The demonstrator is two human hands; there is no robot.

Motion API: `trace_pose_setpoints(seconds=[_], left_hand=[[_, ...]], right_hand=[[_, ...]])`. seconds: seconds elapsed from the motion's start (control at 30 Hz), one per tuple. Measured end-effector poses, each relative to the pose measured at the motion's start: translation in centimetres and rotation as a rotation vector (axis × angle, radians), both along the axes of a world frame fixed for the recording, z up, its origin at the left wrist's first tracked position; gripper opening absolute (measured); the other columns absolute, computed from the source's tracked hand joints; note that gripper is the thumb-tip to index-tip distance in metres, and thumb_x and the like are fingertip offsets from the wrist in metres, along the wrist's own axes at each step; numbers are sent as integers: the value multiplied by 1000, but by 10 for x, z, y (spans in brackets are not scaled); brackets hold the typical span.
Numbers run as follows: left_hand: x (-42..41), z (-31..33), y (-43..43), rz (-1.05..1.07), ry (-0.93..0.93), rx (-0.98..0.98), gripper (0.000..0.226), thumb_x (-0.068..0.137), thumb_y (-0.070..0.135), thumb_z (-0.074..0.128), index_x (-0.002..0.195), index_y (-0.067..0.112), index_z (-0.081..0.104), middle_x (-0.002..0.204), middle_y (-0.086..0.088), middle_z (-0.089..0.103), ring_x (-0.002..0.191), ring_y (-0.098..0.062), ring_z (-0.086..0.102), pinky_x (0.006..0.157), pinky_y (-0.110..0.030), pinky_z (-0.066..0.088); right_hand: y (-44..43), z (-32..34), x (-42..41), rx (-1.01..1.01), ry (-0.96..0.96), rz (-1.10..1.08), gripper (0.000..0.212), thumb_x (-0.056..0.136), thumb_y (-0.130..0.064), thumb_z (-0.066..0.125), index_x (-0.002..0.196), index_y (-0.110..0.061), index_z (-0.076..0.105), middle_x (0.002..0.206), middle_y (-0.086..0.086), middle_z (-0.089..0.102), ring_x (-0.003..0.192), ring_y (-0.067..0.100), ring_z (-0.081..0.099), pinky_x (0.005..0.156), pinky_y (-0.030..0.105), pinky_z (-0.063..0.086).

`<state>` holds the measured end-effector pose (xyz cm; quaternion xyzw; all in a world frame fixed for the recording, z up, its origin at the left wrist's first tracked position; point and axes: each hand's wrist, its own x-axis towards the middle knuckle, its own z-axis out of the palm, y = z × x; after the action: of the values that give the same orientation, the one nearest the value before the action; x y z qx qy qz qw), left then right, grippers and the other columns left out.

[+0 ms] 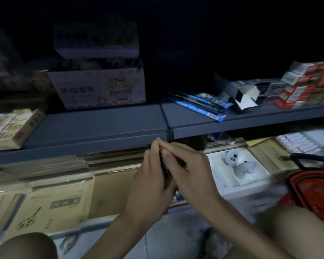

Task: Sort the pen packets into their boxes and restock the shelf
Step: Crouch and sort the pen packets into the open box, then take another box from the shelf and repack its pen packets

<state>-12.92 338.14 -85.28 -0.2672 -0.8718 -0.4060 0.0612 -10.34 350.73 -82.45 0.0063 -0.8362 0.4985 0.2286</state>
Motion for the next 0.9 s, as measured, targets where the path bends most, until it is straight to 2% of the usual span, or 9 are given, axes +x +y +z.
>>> trace_pose_setpoints(seconds=[0.13,0.2,0.27,0.37,0.53,0.57,0.7,0.8,0.9], left_hand=[[-7,24,18,-108,-75,198,59,103,57,40,157,43,21,134,24,45,117,9,52,92,-10,43],[-11,33,28,-171,-131,247,40,107,49,43,147,44,41,133,25,57,124,7,54,101,-20,43],[-14,40,43,-200,-155,233,28,105,50,43,130,39,53,115,21,68,109,3,63,92,-33,49],[-17,52,66,-201,-72,124,30,102,62,41,120,41,53,96,18,70,89,-3,66,81,-41,52],[-26,81,97,-351,-58,34,33,102,61,40,128,43,51,112,21,70,108,-4,66,97,-40,51],[-30,89,102,-401,-72,37,36,103,59,39,126,37,55,112,17,71,108,-6,66,99,-42,50],[-57,121,128,-583,-52,-42,43,109,45,35,108,13,63,108,-5,69,104,-15,63,101,-38,47],[-73,154,154,-703,-2,-181,52,108,50,36,99,6,62,98,-14,67,91,-11,56,94,-46,48],[-86,178,178,-768,-19,-274,50,109,46,41,110,5,69,107,-9,73,96,-6,58,100,-43,49]], right_hand=[[35,23,-4,-187,24,-12,27,100,-12,68,121,-24,78,107,-16,79,102,3,73,88,28,56],[55,34,-1,-294,30,-17,24,99,-11,68,117,-21,80,106,-15,80,101,-1,72,84,19,54],[71,40,5,-405,47,-40,22,98,-9,68,115,-17,80,105,-12,80,100,-3,72,82,15,53],[89,46,15,-491,92,-95,22,98,-9,67,113,-19,80,106,-11,80,104,2,73,89,25,58],[125,60,26,-518,142,-129,24,101,-13,66,120,-20,79,101,3,81,95,11,71,87,52,60],[131,65,28,-506,132,-109,25,101,-15,67,123,-22,77,101,-2,81,96,10,71,88,50,59],[155,81,41,-373,50,2,41,102,-24,63,139,-42,60,124,-34,65,120,-9,58,92,15,48],[172,86,51,-305,17,53,48,101,-29,64,141,-52,51,136,-39,52,122,-17,49,93,16,44],[192,93,56,-291,58,87,57,98,-22,70,145,-45,48,141,-34,53,130,-16,48,94,11,48]])
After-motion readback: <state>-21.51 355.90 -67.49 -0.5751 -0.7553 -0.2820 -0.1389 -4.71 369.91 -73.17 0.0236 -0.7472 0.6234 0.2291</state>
